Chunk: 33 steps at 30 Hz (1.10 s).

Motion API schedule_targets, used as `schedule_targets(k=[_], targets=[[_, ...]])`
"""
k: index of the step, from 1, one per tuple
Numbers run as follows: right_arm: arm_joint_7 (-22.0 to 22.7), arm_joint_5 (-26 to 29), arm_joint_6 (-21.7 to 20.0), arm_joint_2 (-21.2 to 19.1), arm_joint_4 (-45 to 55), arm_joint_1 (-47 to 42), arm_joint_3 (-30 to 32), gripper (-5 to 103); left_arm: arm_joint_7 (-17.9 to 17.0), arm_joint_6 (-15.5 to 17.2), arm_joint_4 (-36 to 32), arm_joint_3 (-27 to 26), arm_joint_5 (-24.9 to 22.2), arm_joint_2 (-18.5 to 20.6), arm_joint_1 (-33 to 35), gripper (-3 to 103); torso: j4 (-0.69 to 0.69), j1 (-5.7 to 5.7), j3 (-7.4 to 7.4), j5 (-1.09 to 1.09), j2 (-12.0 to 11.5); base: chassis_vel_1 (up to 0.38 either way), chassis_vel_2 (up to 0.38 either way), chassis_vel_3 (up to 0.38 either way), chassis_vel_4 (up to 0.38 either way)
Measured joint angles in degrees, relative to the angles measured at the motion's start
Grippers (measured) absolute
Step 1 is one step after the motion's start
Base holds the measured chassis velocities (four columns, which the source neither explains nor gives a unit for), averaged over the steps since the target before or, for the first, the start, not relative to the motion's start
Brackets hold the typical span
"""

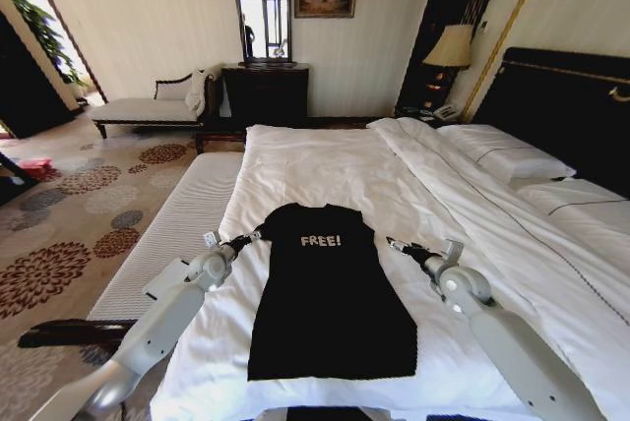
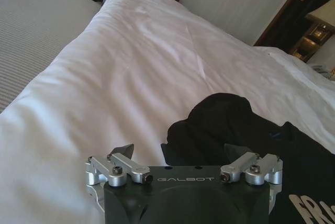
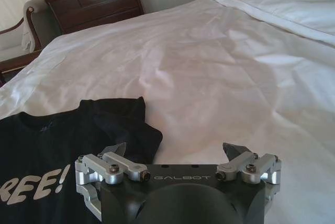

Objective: Fold the clothes on the bed.

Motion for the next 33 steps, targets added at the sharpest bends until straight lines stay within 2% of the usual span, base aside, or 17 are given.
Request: schedule_targets(k=[7, 14, 17, 19, 23, 25, 29, 31, 33], targets=[[-0.15, 0.33, 0.09, -0.21, -0.24, 0.52, -0.42, 100, 1.45, -0.55, 5.44, 1.46, 0.71, -2.11, -2.66, 99, -0.01, 0.01, 0.0, 0.0, 0.0, 0.0, 0.0, 0.0, 0.0], [-0.15, 0.48, 0.04, -0.49, -0.19, 0.66, -0.47, 100, 2.19, -0.81, 6.91, 2.02, 1.96, -3.7, -3.2, 96, -0.02, 0.0, 0.0, 0.0, 0.0, 0.0, 0.0, 0.0, 0.0], [-0.16, 0.48, 0.0, -0.48, -0.22, 0.54, -0.47, 100, 2.9, -1.31, 7.68, 2.31, 3.17, -4.1, -3.29, 82, -0.01, 0.0, 0.0, 0.0, 0.0, 0.0, 0.0, 0.0, 0.0], [-0.15, 0.46, 0.0, -0.46, -0.22, 0.46, -0.47, 100, 2.94, -1.43, 7.7, 2.35, 3.25, -4.11, -3.29, 82, -0.01, 0.0, 0.0, 0.0, 0.0, 0.0, 0.0, 0.0, 0.0], [-0.15, 0.34, -0.02, -0.43, -0.22, 0.24, -0.44, 100, 2.96, -1.64, 7.68, 2.33, 3.25, -3.92, -3.2, 60, -0.01, 0.0, 0.0, 0.0, 0.0, 0.0, 0.0, 0.0, 0.0], [-0.15, 0.33, -0.02, -0.42, -0.21, 0.24, -0.43, 100, 2.96, -1.7, 7.71, 2.29, 3.25, -3.92, -3.16, 60, -0.01, 0.0, 0.0, 0.0, 0.0, 0.0, 0.0, 0.0, 0.0], [-0.15, 0.19, -0.06, -0.21, -0.04, 0.28, -0.54, 100, 2.85, -2.06, 6.99, 1.78, 3.69, -4.35, -2.26, 38, 0.0, 0.0, 0.0, 0.0, 0.0, 0.0, 0.0, 0.0, 0.0], [-0.15, 0.16, -0.06, -0.2, 0.0, 0.26, -0.55, 100, 2.82, -2.08, 6.83, 1.75, 3.73, -4.39, -2.16, 38, 0.0, 0.0, 0.0, 0.0, 0.0, 0.0, 0.0, 0.0, 0.0], [-0.15, 0.05, -0.08, -0.19, 0.19, 0.12, -0.58, 100, 2.6, -2.2, 6.11, 1.65, 3.94, -4.43, -1.71, 27, -0.01, 0.0, 0.0, 0.0, 0.0, 0.0, 0.0, 0.0, 0.0]])
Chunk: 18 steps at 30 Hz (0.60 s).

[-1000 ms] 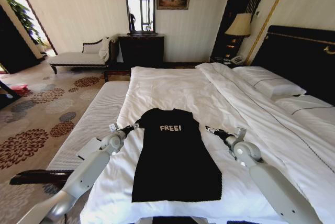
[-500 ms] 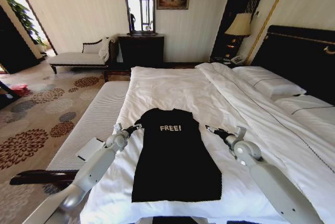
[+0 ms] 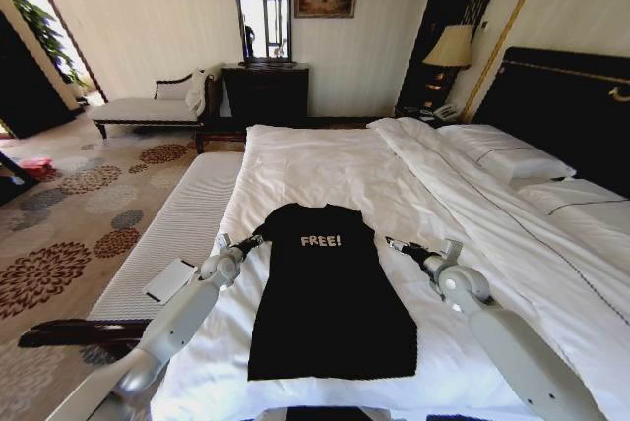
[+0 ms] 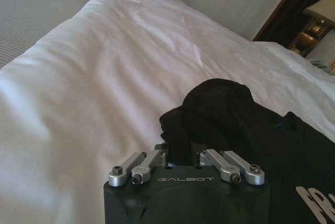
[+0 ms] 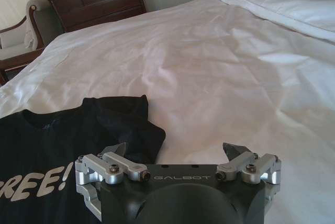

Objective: Fold the clothes on the bed.

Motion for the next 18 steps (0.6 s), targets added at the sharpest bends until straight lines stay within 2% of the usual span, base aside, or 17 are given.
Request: schedule_targets(k=[1, 2, 4, 5, 6, 8, 18], targets=[[0.0, -0.01, 0.0, -0.01, 0.1, -0.05, 0.0, 100, -0.03, -0.05, -0.2, 0.0, 0.02, 0.06, 0.1, 22, 0.0, 0.0, 0.0, 0.0, 0.0, 0.0, 0.0, 0.0, 0.0], [0.0, -0.01, 0.0, -0.01, 0.1, -0.05, 0.0, 100, -0.03, -0.05, -0.2, 0.0, 0.02, 0.06, 0.1, 22, 0.0, 0.0, 0.0, 0.0, 0.0, 0.0, 0.0, 0.0, 0.0], [-0.01, -0.03, -0.01, -0.12, 0.26, -0.21, 0.09, 100, -0.05, -0.17, -0.27, 0.01, 0.2, 0.34, 0.15, 11, 0.0, 0.0, 0.0, 0.0, 0.0, 0.0, 0.0, 0.0, 0.0], [-0.02, -0.04, -0.01, -0.17, 0.28, -0.29, 0.16, 100, 0.01, -0.23, -0.2, 0.01, 0.43, 0.43, 0.16, 11, 0.0, 0.0, 0.0, 0.0, 0.0, 0.0, 0.0, 0.0, 0.0], [-0.02, -0.05, -0.01, -0.24, 0.33, -0.39, 0.22, 100, 0.08, -0.3, -0.13, 0.01, 0.6, 0.49, 0.17, 6, 0.0, 0.0, 0.0, 0.0, 0.0, 0.0, 0.0, 0.0, 0.0], [-0.04, -0.09, -0.01, -0.35, 0.41, -0.59, 0.35, 100, 0.13, -0.37, -0.14, -0.04, 0.63, 0.55, 0.31, 2, 0.0, 0.0, 0.0, 0.0, 0.0, 0.0, 0.0, 0.0, 0.0], [-0.01, -0.01, -0.01, -0.68, 0.92, -0.33, 0.49, 100, -0.39, -0.41, -2.54, -0.16, 0.5, 1.7, 1.19, 0, 0.01, 0.0, 0.0, -0.01, 0.0, 0.0, 0.0, 0.0, 0.0]])
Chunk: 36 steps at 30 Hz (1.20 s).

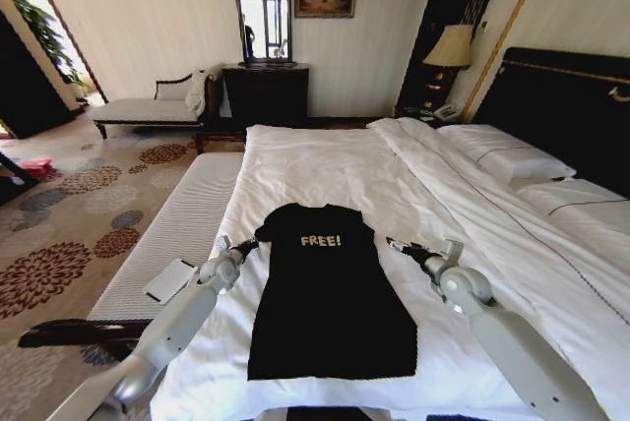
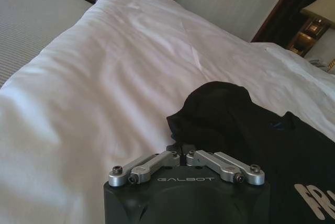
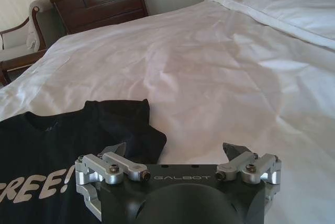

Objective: Fold the clothes on the bed.

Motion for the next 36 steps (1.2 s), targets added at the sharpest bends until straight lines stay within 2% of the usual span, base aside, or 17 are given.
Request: schedule_targets(k=[6, 16, 22, 29, 32, 33, 36], targets=[[0.07, 0.01, 0.0, -0.04, 0.42, -0.47, 0.44, 100, -0.64, 0.01, -3.73, -1.97, -1.12, 2.57, 1.79, 0, 0.0, 0.0, 0.0, 0.0, 0.0, 0.0, 0.0, 0.0, 0.0], [0.24, 0.2, 0.0, -0.11, 0.28, 0.56, -0.39, 100, -0.73, 0.31, -5.94, -3.74, -3.47, 6.95, 2.04, 0, -0.01, 0.0, 0.0, 0.01, 0.0, 0.0, 0.0, 0.0, 0.0], [0.42, 0.37, -0.02, -0.21, 0.27, 0.53, -0.24, 100, -0.93, 0.31, -8.1, -4.03, -3.14, 8.14, 4.77, 0, 0.0, 0.0, 0.0, 0.0, 0.0, 0.0, 0.0, 0.0, 0.0], [0.39, 0.29, 0.02, 0.06, 0.22, -0.04, 0.08, 100, -1.89, 0.44, -8.91, -2.95, -0.35, 6.43, 3.17, 0, 0.0, 0.0, 0.0, 0.01, 0.0, 0.0, 0.0, 0.0, 0.0], [0.13, 0.14, 0.12, -0.44, 0.25, -0.22, 0.07, 100, -2.66, 0.74, -8.34, 0.1, 0.83, 4.53, -0.65, 0, -0.03, 0.0, 0.0, 0.01, 0.0, 0.0, 0.0, 0.0, 0.0], [0.07, 0.19, 0.14, -0.71, 0.5, -0.21, 0.07, 100, -3.93, 1.28, -9.6, 3.2, 0.86, 3.25, -3.24, 0, -0.02, 0.0, 0.0, 0.02, 0.0, 0.0, 0.0, 0.0, 0.0], [0.03, 0.2, 0.14, -0.73, 0.58, -0.2, 0.07, 100, -4.84, 1.52, -10.9, 5.26, 0.8, 2.76, -4.09, 0, -0.02, 0.0, 0.0, 0.03, 0.0, 0.0, 0.0, 0.0, 0.0]])
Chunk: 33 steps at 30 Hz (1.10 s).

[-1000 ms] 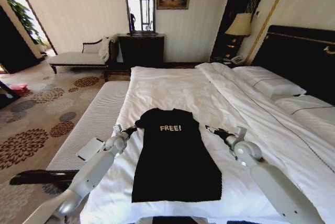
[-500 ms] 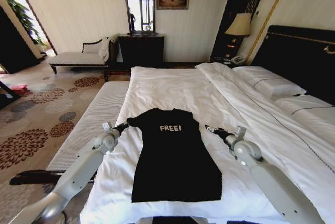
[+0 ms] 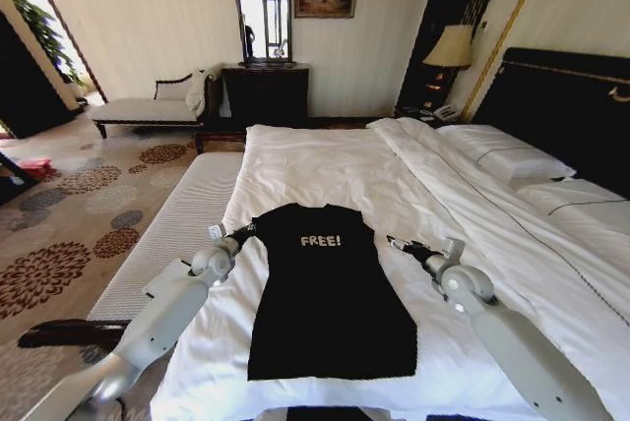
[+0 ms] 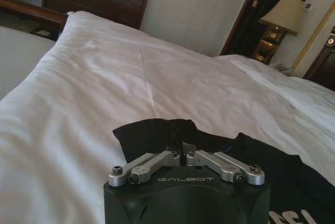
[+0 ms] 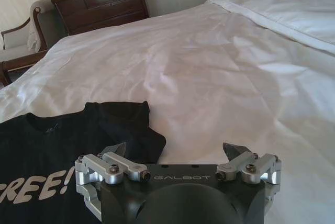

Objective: Fold the clothes on the bed.

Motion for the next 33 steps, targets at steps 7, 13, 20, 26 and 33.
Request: schedule_targets(k=[7, 13, 20, 26, 33], targets=[[-0.24, -0.05, 0.12, 0.15, 0.0, -0.41, 0.48, 100, -2.21, 0.52, -1.65, 6.13, 0.18, -1.7, -1.49, 0, 0.01, 0.0, 0.0, -0.01, 0.0, 0.0, 0.0, 0.0, 0.0], [-0.78, -0.34, 0.23, 0.32, 0.13, -1.11, 1.08, 100, -3.18, 0.54, 1.19, 9.16, 1.06, -4.2, -2.97, 0, 0.02, 0.0, 0.0, -0.01, 0.0, 0.0, 0.0, 0.0, 0.0], [-1.06, -0.68, 0.31, 0.81, 0.15, -1.71, 1.35, 100, -4.36, 0.51, 6.53, 11.09, 1.65, -9.1, -5.81, 0, 0.0, 0.0, 0.0, -0.01, 0.0, 0.0, 0.0, 0.0, 0.0], [-1.38, -0.99, 0.47, 1.11, 0.36, -2.6, 1.94, 100, -5.47, 0.49, 11.59, 12.02, 2.83, -14.16, -7.61, 0, 0.0, 0.0, 0.0, -0.01, 0.0, 0.0, 0.0, 0.0, 0.0], [-1.89, -1.21, 0.58, 1.13, 0.37, -3.31, 2.5, 100, -6.21, 0.41, 13.28, 12.15, 3.72, -16.43, -7.42, 3, 0.01, 0.0, 0.0, -0.01, 0.0, 0.0, 0.0, 0.0, 0.0]])
